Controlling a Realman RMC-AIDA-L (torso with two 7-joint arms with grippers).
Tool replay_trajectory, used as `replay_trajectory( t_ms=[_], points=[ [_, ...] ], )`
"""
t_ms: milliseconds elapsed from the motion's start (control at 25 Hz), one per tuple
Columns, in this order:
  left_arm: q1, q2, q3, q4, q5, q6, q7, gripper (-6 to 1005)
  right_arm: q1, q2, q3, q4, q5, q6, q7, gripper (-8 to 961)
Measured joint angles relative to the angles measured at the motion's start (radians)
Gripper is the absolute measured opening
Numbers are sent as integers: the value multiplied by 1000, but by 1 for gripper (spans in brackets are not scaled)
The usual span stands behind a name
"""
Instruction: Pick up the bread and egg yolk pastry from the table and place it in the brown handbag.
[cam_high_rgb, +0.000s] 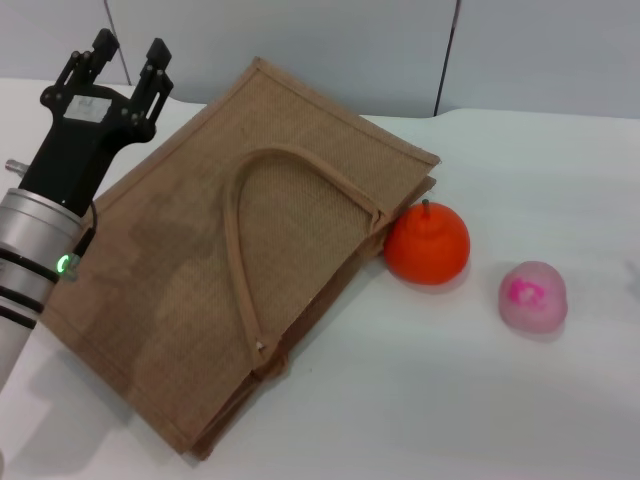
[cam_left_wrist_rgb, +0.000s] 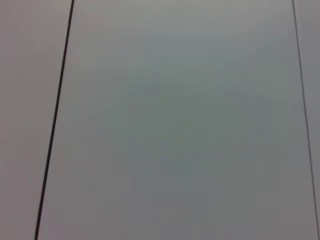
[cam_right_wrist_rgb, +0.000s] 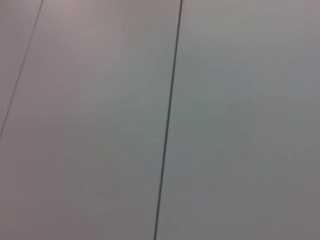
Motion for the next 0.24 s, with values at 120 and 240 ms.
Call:
replay_trajectory(
  t_ms=[120,240],
  points=[
    [2,0,0,-4,-6,0,0,617,-6,1,1,-1,3,9,-1,897],
    [3,0,0,-14,-25,0,-2,617,-7,1,3,-1,5,19,1,897]
  ],
)
